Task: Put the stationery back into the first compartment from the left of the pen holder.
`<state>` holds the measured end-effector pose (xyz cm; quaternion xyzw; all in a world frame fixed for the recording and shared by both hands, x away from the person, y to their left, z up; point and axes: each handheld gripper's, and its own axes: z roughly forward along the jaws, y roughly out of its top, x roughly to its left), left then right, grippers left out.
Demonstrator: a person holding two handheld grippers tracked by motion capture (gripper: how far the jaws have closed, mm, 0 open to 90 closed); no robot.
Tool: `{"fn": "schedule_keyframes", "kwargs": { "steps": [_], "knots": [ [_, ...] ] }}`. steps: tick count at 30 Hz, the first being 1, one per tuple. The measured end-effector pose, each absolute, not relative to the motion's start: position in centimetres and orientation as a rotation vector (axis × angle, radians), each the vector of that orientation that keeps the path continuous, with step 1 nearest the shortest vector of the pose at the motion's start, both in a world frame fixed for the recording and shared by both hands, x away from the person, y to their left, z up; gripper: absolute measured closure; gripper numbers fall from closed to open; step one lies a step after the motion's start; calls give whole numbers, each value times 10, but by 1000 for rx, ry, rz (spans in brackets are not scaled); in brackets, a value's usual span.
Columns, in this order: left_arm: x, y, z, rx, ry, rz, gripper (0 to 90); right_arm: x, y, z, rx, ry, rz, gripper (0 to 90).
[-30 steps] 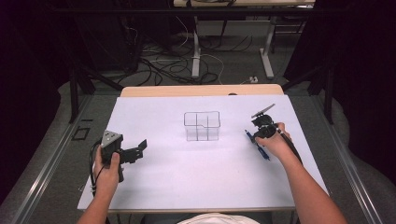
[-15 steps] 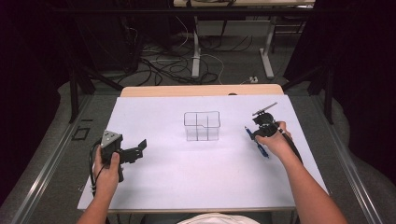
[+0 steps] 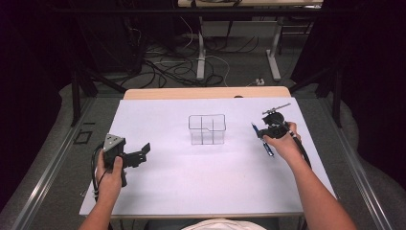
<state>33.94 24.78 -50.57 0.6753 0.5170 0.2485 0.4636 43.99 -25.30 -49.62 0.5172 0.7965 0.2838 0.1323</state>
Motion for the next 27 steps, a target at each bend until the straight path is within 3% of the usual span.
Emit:
{"fn": "schedule_keyframes", "kwargs": {
  "steps": [27],
  "knots": [
    [339,249,-505,1661,1272,609,2,429,-251,-478,1345,2136,1057,797]
  ]
}}
